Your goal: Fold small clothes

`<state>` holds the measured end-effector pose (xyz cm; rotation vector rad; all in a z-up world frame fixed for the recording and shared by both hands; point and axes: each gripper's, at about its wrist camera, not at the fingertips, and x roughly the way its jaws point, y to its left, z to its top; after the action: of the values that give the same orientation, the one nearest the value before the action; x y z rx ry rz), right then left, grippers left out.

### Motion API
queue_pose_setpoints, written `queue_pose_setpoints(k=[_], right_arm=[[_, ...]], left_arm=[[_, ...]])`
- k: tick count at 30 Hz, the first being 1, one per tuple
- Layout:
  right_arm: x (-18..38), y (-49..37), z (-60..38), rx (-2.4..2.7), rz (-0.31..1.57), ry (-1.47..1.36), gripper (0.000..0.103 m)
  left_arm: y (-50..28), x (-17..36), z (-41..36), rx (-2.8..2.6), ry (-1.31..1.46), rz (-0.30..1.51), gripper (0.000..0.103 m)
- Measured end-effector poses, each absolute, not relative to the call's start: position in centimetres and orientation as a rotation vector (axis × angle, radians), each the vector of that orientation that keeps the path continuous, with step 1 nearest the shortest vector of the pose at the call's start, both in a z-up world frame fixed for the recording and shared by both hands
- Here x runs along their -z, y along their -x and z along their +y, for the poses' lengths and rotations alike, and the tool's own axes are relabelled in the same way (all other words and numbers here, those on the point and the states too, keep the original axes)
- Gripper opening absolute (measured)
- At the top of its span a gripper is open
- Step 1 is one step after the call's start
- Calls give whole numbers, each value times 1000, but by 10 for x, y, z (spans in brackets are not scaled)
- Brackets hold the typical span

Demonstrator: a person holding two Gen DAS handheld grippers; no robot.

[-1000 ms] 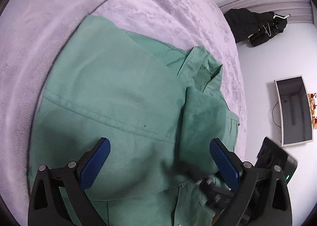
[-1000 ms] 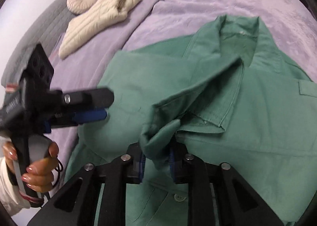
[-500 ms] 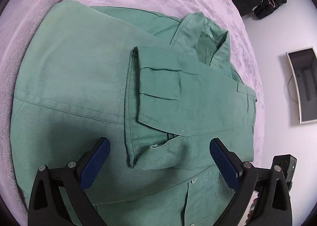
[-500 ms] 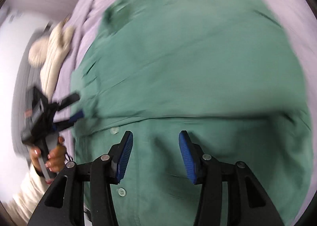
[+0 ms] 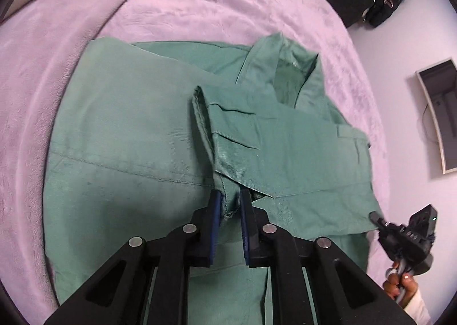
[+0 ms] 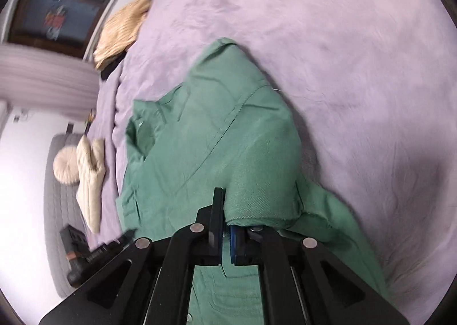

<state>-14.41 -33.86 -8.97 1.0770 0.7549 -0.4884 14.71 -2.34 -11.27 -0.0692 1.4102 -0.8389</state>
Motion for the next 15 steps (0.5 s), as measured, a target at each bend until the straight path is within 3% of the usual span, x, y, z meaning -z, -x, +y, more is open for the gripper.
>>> queue_pose_setpoints(k=[1,5,8,9,10,12,15], right_arm=[[94,144,-335,484,785,-1063,3],[126,148,-328,469,957,-1098,8],[118,144,-314,400,1044,-1011,10],[105,144,-308,351,1043,-954,18],[96,147,-306,323,1030,-922,37],[77,151,-310,320,987,-869,64],[62,154,-343,390,916,-878,64]], left_arm=[[-148,115,-20,826,59,1415,7],[-152,142,-17,760,13,1473,7],[-152,145,-18,763,14,1474,7],[-151,142,-19,762,1,1469,7],[-149,139,-22,755,-27,1460,7],[-147,133,-23,730,-86,1422,7],[-145,126,-23,695,-123,1401,7]])
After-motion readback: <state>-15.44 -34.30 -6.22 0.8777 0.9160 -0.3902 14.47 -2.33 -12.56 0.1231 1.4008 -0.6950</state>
